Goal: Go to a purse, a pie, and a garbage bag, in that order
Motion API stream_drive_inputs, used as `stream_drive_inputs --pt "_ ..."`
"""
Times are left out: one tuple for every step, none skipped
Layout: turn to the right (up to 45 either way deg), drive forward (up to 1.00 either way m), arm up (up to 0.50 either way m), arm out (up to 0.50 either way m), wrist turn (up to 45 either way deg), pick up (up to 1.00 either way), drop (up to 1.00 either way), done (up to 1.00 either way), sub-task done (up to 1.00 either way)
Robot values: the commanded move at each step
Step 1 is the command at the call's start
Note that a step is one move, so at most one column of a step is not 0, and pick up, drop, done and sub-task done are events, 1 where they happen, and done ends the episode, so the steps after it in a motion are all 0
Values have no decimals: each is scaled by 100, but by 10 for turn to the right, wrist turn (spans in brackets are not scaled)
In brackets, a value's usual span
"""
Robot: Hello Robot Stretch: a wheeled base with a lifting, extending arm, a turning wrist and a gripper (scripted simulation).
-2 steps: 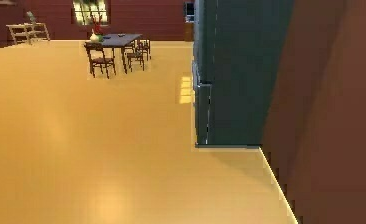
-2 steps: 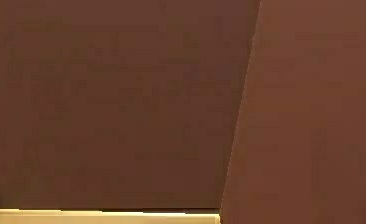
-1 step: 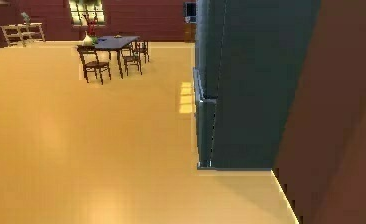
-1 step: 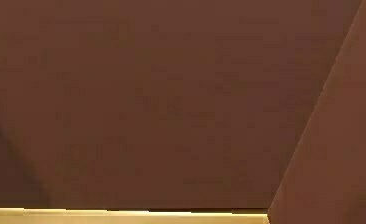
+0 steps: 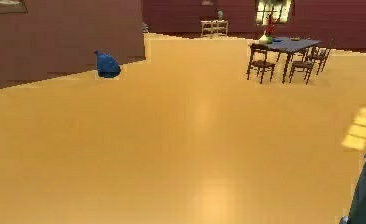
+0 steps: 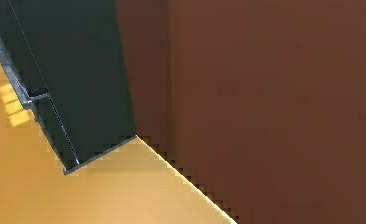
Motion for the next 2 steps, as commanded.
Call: stream_drive_inputs --pt "-60 0 0 0 0 0 0 0 0" --pt "0 100 0 0 0 0 0 0 0"
